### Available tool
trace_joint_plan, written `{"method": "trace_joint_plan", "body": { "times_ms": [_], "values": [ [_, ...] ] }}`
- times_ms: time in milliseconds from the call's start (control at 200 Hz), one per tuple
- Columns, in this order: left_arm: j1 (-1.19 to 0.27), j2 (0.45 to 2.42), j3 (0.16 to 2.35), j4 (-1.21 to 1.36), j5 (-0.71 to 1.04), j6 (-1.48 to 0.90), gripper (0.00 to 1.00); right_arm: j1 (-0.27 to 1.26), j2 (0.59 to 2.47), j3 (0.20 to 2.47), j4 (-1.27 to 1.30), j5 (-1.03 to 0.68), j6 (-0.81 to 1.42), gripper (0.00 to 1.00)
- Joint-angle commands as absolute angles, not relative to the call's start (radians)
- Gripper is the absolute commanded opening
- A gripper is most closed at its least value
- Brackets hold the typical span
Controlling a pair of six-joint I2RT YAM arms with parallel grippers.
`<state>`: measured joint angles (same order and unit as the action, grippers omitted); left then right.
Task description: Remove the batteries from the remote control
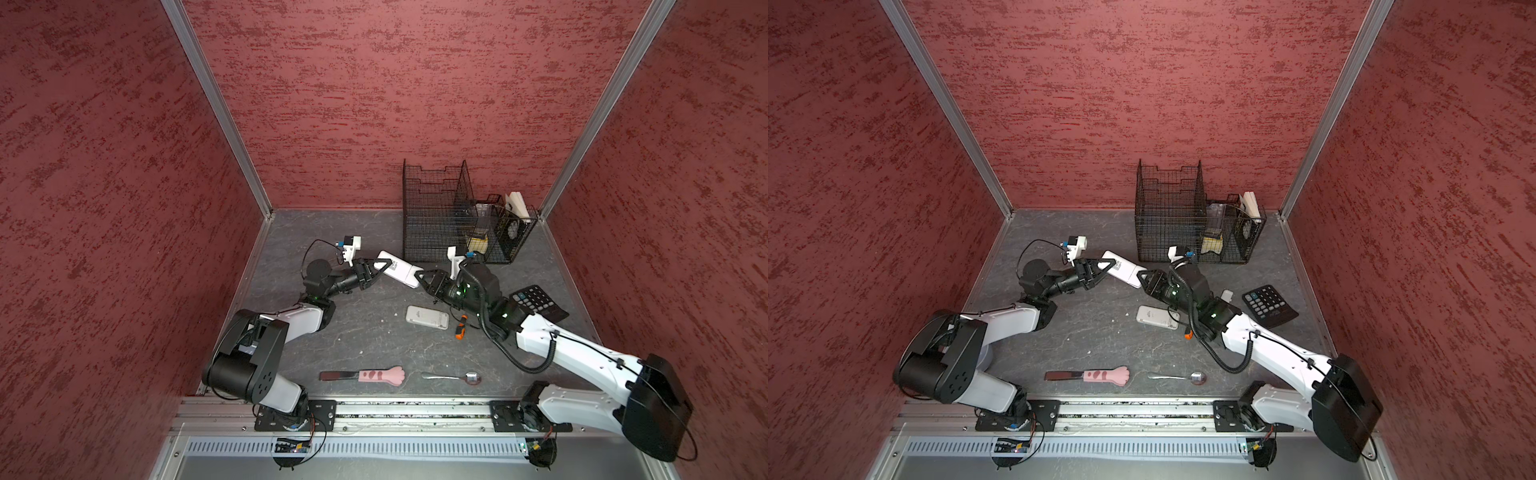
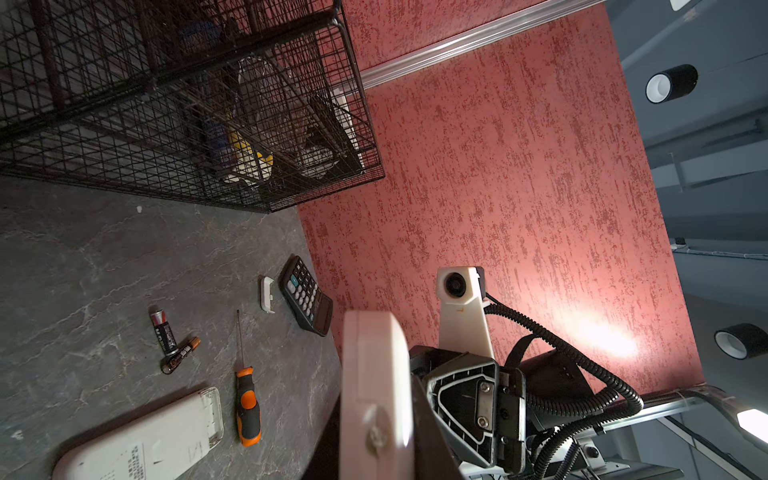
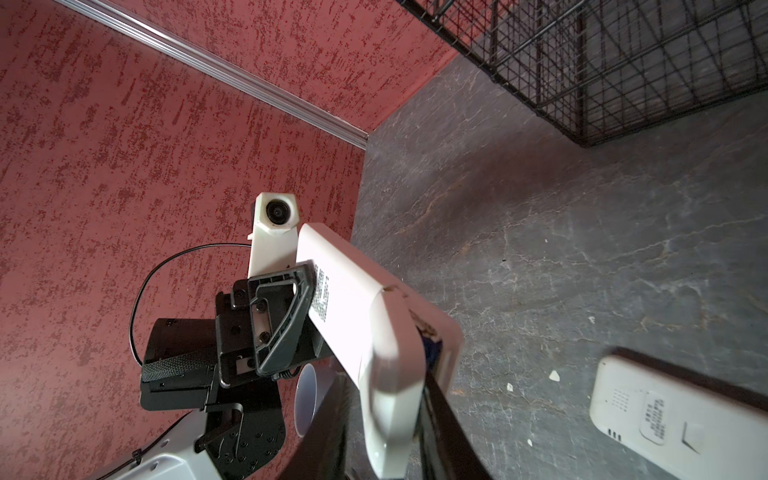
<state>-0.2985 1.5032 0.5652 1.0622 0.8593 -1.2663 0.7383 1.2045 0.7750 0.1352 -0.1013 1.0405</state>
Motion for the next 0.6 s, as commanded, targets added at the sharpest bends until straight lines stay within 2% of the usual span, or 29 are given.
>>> {"method": "trace_joint_plan", "body": {
  "times_ms": [0,401,591],
  "values": [
    [-0.311,1.475,0.575,1.081,0.865,-1.252,0.0,0.733,1.226,0.772,0.188,-0.119,1.072,0.3],
    [-0.316,1.469,0.55,1.12,0.856,-1.28,0.0,0.726,1.292,0.786,0.249,-0.151,1.078,0.23],
    [-0.313,1.466,0.547,1.115,0.854,-1.274,0.0,0.727,1.295,0.786,0.271,-0.168,1.083,0.26]
  ]
}}
